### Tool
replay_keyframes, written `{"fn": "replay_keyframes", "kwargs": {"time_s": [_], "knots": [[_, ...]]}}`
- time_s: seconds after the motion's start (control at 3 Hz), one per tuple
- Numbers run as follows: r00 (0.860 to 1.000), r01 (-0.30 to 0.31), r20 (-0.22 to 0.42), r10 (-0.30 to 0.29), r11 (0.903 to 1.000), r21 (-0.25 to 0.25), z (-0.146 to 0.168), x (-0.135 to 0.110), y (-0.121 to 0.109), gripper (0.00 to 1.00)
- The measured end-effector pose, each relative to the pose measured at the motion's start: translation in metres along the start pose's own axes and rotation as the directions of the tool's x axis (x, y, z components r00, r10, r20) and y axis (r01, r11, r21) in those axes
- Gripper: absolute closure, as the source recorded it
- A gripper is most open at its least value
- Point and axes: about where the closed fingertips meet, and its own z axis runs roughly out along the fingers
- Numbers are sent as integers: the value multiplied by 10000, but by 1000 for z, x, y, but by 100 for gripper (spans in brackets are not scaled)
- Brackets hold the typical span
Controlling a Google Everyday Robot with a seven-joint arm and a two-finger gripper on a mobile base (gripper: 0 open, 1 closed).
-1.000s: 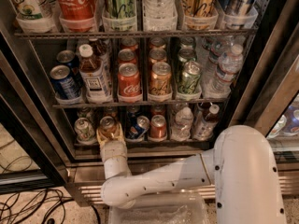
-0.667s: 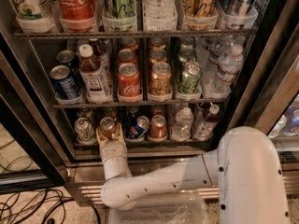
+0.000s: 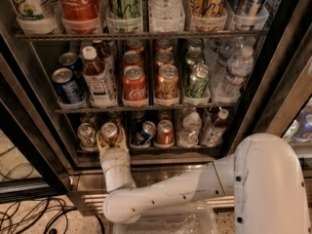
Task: Pick orange can from bottom shelf of fridge
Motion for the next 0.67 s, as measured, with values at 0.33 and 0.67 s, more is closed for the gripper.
{"fn": "replay_keyframes", "kwargs": {"time_s": [0.33,0.67], "knots": [[9999,-157,64,158,9999,-55,-7,-12,3,100],[9993,-91,-367,81,9996,-252,-20,-16,3,100]]}}
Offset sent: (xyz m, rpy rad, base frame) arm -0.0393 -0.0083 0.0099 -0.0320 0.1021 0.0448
